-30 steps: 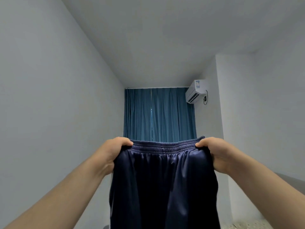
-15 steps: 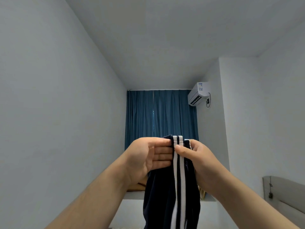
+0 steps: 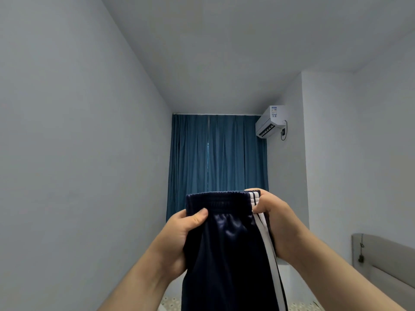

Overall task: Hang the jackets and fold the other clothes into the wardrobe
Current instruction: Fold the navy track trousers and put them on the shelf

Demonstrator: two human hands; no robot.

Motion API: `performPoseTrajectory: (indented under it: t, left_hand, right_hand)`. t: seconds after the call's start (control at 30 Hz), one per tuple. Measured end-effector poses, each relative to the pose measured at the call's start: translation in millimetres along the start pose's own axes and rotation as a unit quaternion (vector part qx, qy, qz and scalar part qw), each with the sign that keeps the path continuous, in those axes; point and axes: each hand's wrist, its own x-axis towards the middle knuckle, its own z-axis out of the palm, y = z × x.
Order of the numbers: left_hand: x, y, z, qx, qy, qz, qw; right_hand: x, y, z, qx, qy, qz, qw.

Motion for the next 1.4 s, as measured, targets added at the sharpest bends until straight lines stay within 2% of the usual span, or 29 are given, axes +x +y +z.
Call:
performPoseTrajectory:
  t: [0.07,0.13,0.2,0.3,0.37,0.43,0.47,0.6,0.73,0.93,1.07,1.17,1.3,1.4]
  left_hand:
    - [-0.3,3.4,-5.1,0.024,0.041,0.036,0.998]
    - [-2.6,7.1,-8.9,0.104,0.071,0.063,0.99]
    - [-4.8,9.4,-15.1,0.167,0.086,0.073,0.979]
    - [-9.8,10.8,-25.5,0.203,0.072,0.078,0.973]
    - [-13.6,10.3,-29.2,0.22,0.064,0.075,0.971]
    - [-17.8,8.7,-34.2,0.23,0.056,0.07,0.969]
    - [-20.5,7.4,-37.8,0.232,0.055,0.07,0.969]
    - [-27.7,1.7,-53.7,0.212,0.082,0.082,0.97]
    - [-37.3,-7.6,-74.4,0.172,0.12,0.084,0.974]
    - [-53.2,-23.7,-110.1,0.131,0.133,0.075,0.98]
    - [-78.0,-57.4,-149.1,0.117,0.124,-0.004,0.985]
    - [-107.8,-101.0,-181.2,0.137,0.148,-0.092,0.975]
    - [-144.9,-150.9,-213.9,0.174,0.139,-0.208,0.952]
    - [-156.3,-166.5,-229.1,0.176,0.158,-0.242,0.941]
  right_hand:
    - [0.2,0.3,3.3,-0.067,-0.006,0.026,0.997]
    - [0.8,-2.5,4.4,-0.184,-0.027,0.014,0.982]
    - [0.1,-8.1,4.7,-0.29,-0.066,-0.013,0.955]
    - [0.6,-15.5,10.1,-0.397,-0.097,-0.049,0.911]
    - [2.8,-15.1,18.5,-0.46,-0.11,-0.036,0.88]
    - [6.9,-10.2,31.0,-0.541,-0.104,-0.032,0.834]
    - [9.6,-6.2,36.7,-0.566,-0.108,-0.039,0.817]
    - [15.8,9.5,55.0,-0.585,-0.125,-0.044,0.8]
    - [23.2,35.1,73.3,-0.592,-0.126,-0.063,0.794]
    - [34.3,64.4,98.5,-0.594,-0.141,-0.099,0.786]
    - [40.8,75.6,110.2,-0.557,-0.136,-0.089,0.814]
    - [47.4,82.0,106.8,-0.54,-0.106,-0.074,0.832]
    - [50.1,97.5,93.2,-0.503,-0.061,-0.035,0.862]
    - [44.3,115.1,76.8,-0.489,-0.031,0.001,0.872]
